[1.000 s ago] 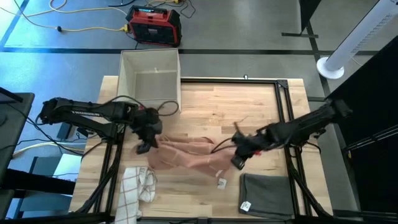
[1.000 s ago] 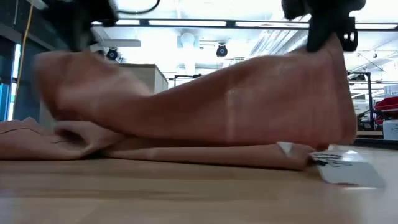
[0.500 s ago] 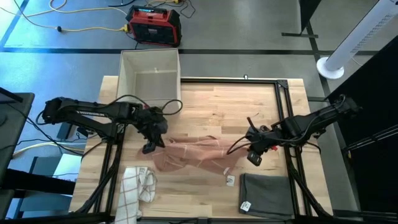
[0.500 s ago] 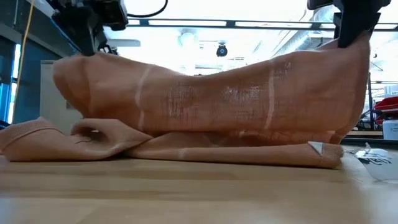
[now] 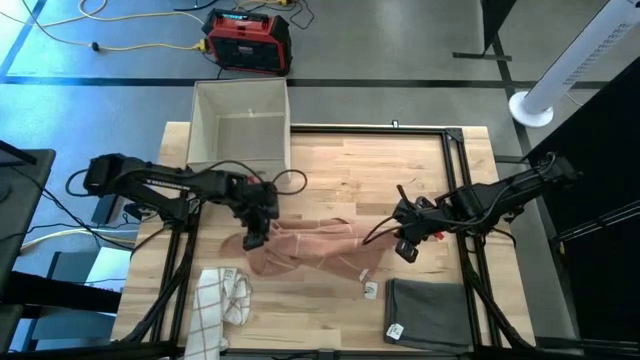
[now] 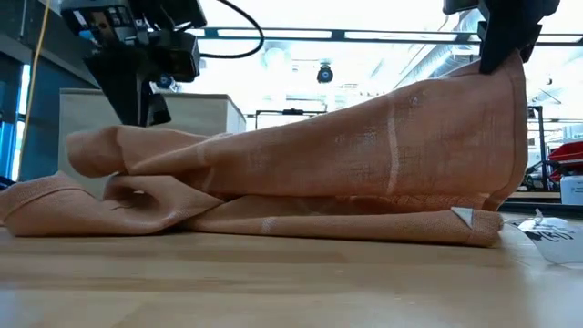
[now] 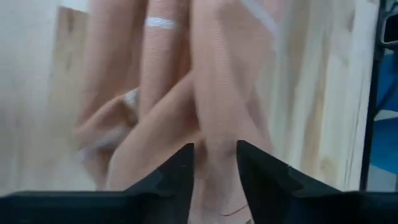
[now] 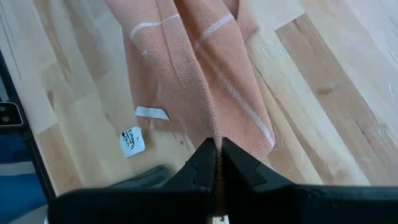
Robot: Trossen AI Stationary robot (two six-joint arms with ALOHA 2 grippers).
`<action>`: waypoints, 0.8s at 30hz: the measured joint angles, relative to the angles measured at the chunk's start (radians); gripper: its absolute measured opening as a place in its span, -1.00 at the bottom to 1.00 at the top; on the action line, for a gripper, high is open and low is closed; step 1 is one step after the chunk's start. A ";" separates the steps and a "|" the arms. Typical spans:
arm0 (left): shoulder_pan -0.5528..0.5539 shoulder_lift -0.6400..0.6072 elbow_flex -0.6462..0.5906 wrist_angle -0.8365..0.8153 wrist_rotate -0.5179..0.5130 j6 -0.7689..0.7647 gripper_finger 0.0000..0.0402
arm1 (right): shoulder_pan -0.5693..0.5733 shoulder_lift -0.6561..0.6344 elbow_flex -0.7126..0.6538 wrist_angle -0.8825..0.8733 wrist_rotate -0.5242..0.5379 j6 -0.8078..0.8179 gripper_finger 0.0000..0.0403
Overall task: Fold towel
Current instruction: Fold the orange towel
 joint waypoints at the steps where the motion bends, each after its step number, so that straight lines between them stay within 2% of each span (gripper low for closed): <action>1: 0.004 -0.008 0.000 -0.022 0.002 0.001 -0.35 | 0.000 0.000 0.000 0.000 0.000 0.005 -1.00; 7: 0.012 -0.107 0.011 -0.244 0.022 0.043 -0.16 | 0.000 0.000 0.000 0.001 0.000 0.017 -1.00; 9: 0.012 -0.144 -0.011 -0.266 0.028 0.041 -0.13 | 0.000 0.000 0.000 0.001 0.000 0.016 -1.00; 12: 0.042 -0.182 -0.067 -0.174 0.099 0.000 -0.10 | 0.000 0.000 0.000 0.001 0.002 0.009 -1.00; 24: 0.173 -0.188 -0.261 0.108 0.379 -0.190 -0.10 | 0.000 0.000 0.000 0.003 0.013 -0.002 -1.00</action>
